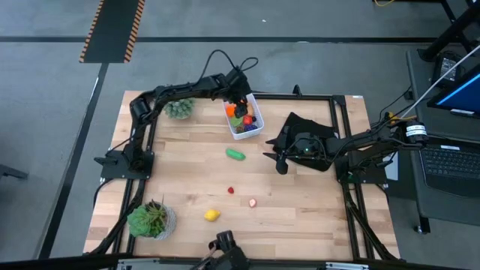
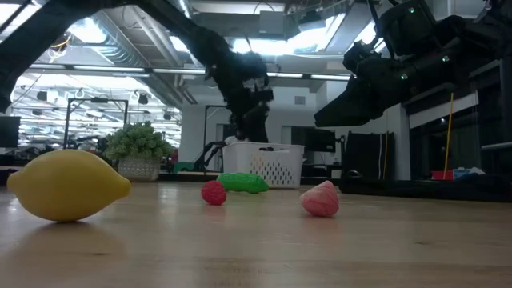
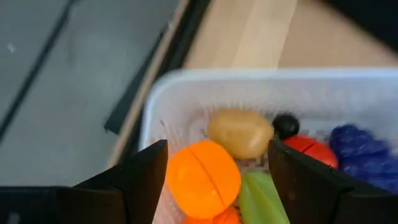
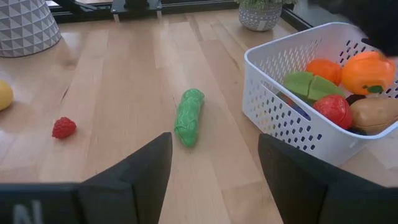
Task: Pick and placing Produce into tupperware
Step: Put the peach into the basket
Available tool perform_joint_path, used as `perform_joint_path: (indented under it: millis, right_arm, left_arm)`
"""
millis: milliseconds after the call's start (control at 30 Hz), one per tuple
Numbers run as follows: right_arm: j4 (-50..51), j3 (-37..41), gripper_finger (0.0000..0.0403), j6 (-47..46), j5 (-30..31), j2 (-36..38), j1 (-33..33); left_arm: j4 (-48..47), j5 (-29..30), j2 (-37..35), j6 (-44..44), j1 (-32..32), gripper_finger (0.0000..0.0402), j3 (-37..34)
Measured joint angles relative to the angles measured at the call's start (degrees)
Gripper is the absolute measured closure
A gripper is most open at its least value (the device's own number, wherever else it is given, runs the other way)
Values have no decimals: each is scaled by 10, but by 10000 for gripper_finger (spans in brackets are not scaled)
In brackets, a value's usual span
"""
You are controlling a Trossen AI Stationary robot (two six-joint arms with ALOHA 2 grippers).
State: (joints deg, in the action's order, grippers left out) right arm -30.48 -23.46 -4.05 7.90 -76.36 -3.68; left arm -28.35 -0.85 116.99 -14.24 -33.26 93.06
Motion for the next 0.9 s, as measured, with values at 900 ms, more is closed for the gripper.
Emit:
perform_joint_path:
  millis: [900]
  right_arm:
    - [-17,0,163,-4,-5,0,29]
  left_arm:
    - [280,0,-547,73,179,140,-488]
